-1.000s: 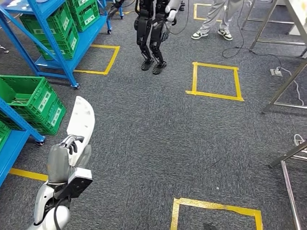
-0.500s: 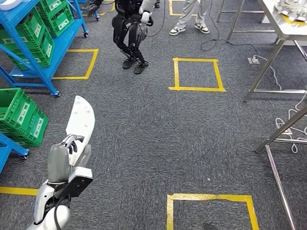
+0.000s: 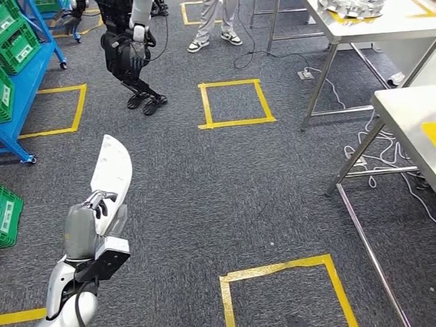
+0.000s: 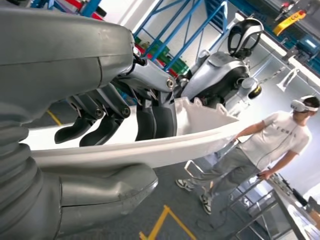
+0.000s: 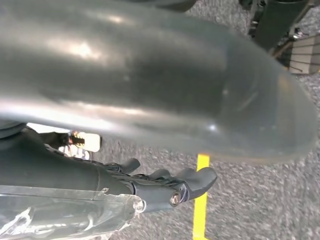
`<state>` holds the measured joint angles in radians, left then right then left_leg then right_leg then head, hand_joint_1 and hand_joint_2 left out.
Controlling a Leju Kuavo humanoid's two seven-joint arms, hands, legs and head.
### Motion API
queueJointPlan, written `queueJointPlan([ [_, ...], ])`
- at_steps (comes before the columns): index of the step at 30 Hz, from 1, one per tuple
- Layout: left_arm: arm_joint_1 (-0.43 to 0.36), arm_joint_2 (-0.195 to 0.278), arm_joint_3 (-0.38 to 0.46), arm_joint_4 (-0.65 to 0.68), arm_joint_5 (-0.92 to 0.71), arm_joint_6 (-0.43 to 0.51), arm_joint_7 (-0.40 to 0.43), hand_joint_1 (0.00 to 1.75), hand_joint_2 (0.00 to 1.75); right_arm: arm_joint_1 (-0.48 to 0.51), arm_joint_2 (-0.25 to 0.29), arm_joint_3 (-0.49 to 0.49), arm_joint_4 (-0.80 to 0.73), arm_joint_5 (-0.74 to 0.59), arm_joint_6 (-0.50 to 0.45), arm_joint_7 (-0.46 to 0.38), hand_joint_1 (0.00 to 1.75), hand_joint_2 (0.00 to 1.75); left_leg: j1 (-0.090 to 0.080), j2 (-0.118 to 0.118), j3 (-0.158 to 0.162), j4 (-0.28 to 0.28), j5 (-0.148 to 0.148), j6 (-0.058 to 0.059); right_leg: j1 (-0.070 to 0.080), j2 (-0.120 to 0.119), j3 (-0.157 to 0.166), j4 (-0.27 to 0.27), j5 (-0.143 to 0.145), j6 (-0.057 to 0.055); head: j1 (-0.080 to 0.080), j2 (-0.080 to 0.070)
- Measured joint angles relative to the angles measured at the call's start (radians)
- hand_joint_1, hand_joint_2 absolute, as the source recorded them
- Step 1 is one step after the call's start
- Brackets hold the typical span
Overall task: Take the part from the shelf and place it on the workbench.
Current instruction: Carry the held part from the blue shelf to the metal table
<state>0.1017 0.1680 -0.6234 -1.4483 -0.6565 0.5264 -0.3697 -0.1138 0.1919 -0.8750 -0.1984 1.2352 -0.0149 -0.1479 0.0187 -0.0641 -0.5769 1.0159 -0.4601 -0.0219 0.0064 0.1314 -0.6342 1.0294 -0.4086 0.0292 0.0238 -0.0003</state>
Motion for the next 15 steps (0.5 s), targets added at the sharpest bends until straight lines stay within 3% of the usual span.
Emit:
queueJointPlan([
  [1, -0.002, -0.001, 0.000, 0.000, 0.000, 0.000, 0.000, 1.75, 1.75, 0.002, 0.000, 0.001, 0.000, 0.000, 0.000, 0.000, 0.00, 0.00, 0.000, 0.010, 0.001, -0.002, 0.002, 0.007, -0.001, 0.000, -0.003, 0.000, 0.000, 0.006, 0.000, 0.000],
  [3, -0.004, -0.002, 0.001, 0.000, 0.000, 0.000, 0.000, 1.75, 1.75, 0.004, 0.000, 0.002, 0.000, 0.000, 0.000, 0.001, 0.00, 0.00, 0.001, 0.031, 0.004, -0.006, 0.005, 0.019, 0.001, -0.040, -0.026, 0.042, -0.027, 0.016, 0.004, 0.000],
  [5, -0.003, -0.002, 0.001, 0.000, 0.000, 0.000, 0.000, 1.75, 1.75, 0.000, 0.000, 0.004, 0.000, 0.000, 0.000, 0.001, 0.00, 0.00, -0.002, 0.055, 0.006, -0.007, 0.003, 0.026, 0.001, -0.100, -0.085, 0.166, -0.091, 0.024, 0.007, 0.000],
  [6, -0.002, -0.002, 0.001, 0.000, 0.000, -0.001, 0.000, 1.75, 1.75, -0.001, 0.000, 0.005, 0.000, 0.000, 0.000, 0.001, 0.00, 0.00, -0.005, 0.067, 0.006, -0.007, 0.002, 0.027, -0.001, -0.115, -0.118, 0.236, -0.120, 0.027, 0.007, 0.000],
  [7, -0.002, -0.002, 0.001, 0.000, 0.000, -0.001, 0.000, 1.75, 1.75, -0.002, 0.000, 0.005, 0.000, 0.000, 0.000, 0.001, 0.00, 0.00, -0.006, 0.080, 0.007, -0.007, 0.001, 0.028, -0.003, -0.122, -0.141, 0.282, -0.133, 0.029, 0.007, 0.000],
  [8, -0.002, -0.002, 0.001, 0.000, 0.000, -0.001, 0.000, 1.75, 1.75, -0.001, 0.000, 0.005, 0.000, 0.000, 0.000, 0.001, 0.00, 0.00, -0.007, 0.091, 0.008, -0.006, -0.001, 0.028, -0.004, -0.125, -0.143, 0.288, -0.126, 0.030, 0.007, 0.000],
  [9, -0.002, -0.002, 0.001, 0.000, 0.000, -0.001, 0.000, 1.75, 1.75, 0.000, 0.000, 0.005, 0.000, 0.000, 0.000, 0.001, 0.00, 0.00, -0.007, 0.102, 0.011, -0.006, -0.003, 0.026, -0.005, -0.129, -0.123, 0.252, -0.102, 0.031, 0.007, 0.000],
  [12, -0.003, -0.002, 0.001, 0.000, 0.000, -0.001, 0.000, 1.75, 1.75, -0.002, 0.000, 0.005, 0.000, 0.000, 0.000, 0.001, 0.00, 0.00, -0.011, 0.128, 0.022, -0.006, -0.012, 0.016, -0.002, -0.171, -0.013, 0.052, -0.022, 0.025, 0.006, 0.000],
  [14, -0.005, -0.002, 0.001, 0.000, 0.000, -0.002, 0.000, 1.75, 1.75, -0.005, 0.000, 0.006, 0.000, 0.000, 0.000, 0.001, 0.00, 0.00, -0.014, 0.141, 0.025, -0.007, -0.015, 0.006, 0.003, -0.181, 0.010, 0.007, -0.016, 0.013, 0.005, 0.000],
  [15, -0.006, -0.002, 0.000, 0.000, 0.000, -0.002, 0.000, 1.75, 1.75, -0.006, 0.000, 0.006, 0.000, 0.000, 0.000, 0.001, 0.00, 0.00, -0.014, 0.148, 0.027, -0.008, -0.016, 0.001, 0.004, -0.170, 0.009, 0.006, -0.013, 0.006, 0.005, 0.000],
])
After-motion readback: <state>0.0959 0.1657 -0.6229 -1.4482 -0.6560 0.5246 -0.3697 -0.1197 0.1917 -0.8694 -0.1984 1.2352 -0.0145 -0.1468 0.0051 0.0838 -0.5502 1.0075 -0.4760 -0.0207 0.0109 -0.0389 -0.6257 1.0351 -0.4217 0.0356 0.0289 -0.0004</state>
